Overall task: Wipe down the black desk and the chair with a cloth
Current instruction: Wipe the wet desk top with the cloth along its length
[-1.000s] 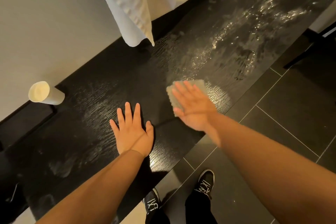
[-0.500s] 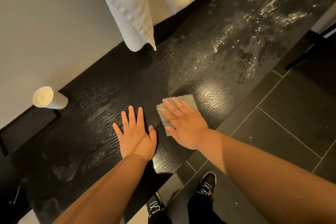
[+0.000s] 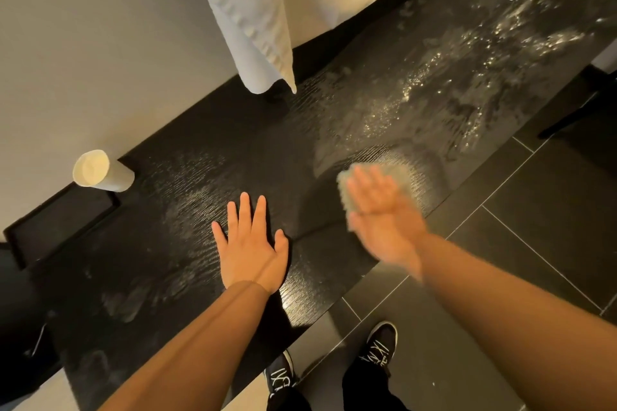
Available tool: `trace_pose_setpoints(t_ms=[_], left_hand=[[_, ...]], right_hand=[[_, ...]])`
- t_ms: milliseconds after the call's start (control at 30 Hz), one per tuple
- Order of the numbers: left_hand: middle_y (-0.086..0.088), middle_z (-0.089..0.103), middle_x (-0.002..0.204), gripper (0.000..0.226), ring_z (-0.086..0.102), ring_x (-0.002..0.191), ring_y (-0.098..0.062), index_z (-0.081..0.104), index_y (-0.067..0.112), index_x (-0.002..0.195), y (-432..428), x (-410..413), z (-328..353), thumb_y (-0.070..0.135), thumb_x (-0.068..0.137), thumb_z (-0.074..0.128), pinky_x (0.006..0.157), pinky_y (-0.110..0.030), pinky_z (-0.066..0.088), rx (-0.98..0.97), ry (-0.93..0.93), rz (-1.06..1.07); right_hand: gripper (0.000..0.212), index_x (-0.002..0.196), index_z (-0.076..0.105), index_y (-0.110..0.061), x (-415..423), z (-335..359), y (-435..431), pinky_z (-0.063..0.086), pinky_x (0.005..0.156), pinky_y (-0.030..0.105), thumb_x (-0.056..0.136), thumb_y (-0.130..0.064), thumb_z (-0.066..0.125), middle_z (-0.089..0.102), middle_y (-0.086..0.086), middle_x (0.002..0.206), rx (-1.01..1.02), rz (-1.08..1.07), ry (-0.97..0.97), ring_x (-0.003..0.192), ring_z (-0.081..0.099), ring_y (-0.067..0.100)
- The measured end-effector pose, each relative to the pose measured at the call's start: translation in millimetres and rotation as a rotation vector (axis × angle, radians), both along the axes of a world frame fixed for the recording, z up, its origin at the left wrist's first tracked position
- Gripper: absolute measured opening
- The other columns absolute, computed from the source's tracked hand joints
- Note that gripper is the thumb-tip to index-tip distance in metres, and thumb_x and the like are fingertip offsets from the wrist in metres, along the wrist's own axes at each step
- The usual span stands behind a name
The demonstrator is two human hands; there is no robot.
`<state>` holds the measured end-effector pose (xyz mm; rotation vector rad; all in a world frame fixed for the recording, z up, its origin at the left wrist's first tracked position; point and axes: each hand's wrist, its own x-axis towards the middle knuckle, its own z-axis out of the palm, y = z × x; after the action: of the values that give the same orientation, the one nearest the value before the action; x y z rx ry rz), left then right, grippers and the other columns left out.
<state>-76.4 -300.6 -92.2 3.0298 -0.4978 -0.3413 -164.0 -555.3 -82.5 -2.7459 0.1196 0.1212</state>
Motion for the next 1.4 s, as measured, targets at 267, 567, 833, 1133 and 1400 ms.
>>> trace_pose_setpoints(t_ms=[267,567,833,1133,1400], left_hand=[[0.002,-0.003,0.178,0.072,-0.008,0.164,-0.024,0.011,0.034,0.169,-2.0,0.2,2.7,0.057,0.104,0.031,0.131,-0.057,-0.001,-0.006,-0.008,0.013],[-0.001,0.005,0.178,0.072,-0.002,0.164,-0.027,0.015,0.032,0.169,-1.7,-0.3,-0.3,0.057,0.104,0.033,0.131,-0.058,0.004,-0.011,-0.035,0.015],[-0.004,0.005,0.177,0.08,-0.005,0.164,-0.028,0.016,0.03,0.168,-6.8,3.7,5.5,0.062,0.096,0.022,0.13,-0.061,-0.002,0.003,0.005,0.015],[0.004,-0.004,0.178,0.078,-0.01,0.164,-0.023,0.009,0.039,0.168,-4.7,9.4,-0.1,0.065,0.097,0.026,0.13,-0.056,-0.006,-0.046,0.028,0.023],[0.008,-0.006,0.177,0.073,-0.014,0.163,-0.024,0.008,0.042,0.167,-25.5,32.3,5.7,0.064,0.1,0.027,0.127,-0.061,-0.011,-0.074,0.092,0.05]], right_hand=[[0.078,0.167,0.012,-0.019,60.1,-0.3,22.9,-0.006,0.13,0.042,0.099,-0.057,0.012,0.0,0.001,0.175,-0.115,0.299,0.076,0.161,-0.005,0.024],[0.069,0.167,-0.004,-0.017,52.9,7.2,-94.3,-0.002,0.13,0.046,0.107,-0.05,0.011,-0.016,0.002,0.174,-0.243,-0.127,0.237,0.159,-0.016,0.026],[0.082,0.167,0.003,-0.019,62.2,6.6,33.7,-0.012,0.128,0.041,0.096,-0.06,0.004,-0.01,0.003,0.175,-0.127,0.332,0.182,0.16,-0.014,0.025],[0.067,0.167,-0.001,-0.019,82.3,-3.3,-78.5,-0.005,0.129,0.043,0.108,-0.049,0.011,-0.012,0.0,0.174,-0.256,-0.07,0.218,0.16,-0.013,0.024],[0.07,0.164,0.025,-0.017,79.2,1.7,-5.1,0.001,0.131,0.046,0.103,-0.052,0.02,0.013,0.005,0.174,-0.18,0.167,0.116,0.161,0.006,0.03]])
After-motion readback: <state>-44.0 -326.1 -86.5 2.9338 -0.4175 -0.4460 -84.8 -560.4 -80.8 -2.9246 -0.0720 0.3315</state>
